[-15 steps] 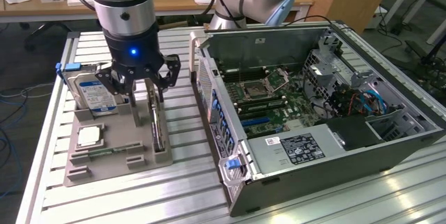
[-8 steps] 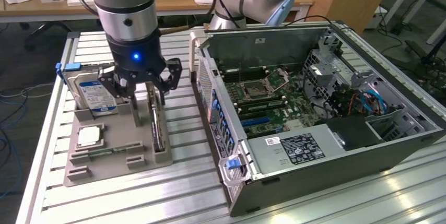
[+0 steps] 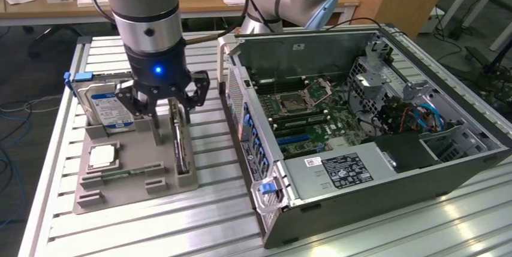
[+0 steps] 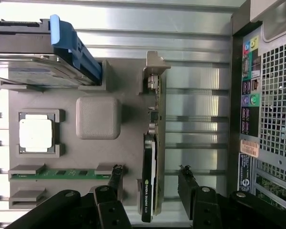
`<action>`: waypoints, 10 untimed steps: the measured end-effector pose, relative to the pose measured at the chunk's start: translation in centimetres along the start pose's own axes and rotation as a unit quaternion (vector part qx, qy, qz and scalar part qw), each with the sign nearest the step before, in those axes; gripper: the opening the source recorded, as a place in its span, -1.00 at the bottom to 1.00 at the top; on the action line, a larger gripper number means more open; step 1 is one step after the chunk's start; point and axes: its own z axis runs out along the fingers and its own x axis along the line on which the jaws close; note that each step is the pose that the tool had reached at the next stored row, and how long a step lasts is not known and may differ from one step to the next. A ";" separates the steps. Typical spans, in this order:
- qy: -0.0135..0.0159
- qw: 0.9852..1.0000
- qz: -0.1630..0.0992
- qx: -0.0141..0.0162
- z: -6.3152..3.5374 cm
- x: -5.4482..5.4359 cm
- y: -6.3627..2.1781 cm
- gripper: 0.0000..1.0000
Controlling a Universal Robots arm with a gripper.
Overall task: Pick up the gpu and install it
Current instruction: 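Pick up the gpu and move the gpu toward the slot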
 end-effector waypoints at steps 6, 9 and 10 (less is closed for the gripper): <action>0.000 1.000 0.000 0.000 0.62 -0.1 -0.05 0.18; 0.000 1.000 0.000 0.000 0.94 -0.1 -0.06 0.18; 0.000 1.000 0.000 0.000 1.07 -0.1 -0.07 0.18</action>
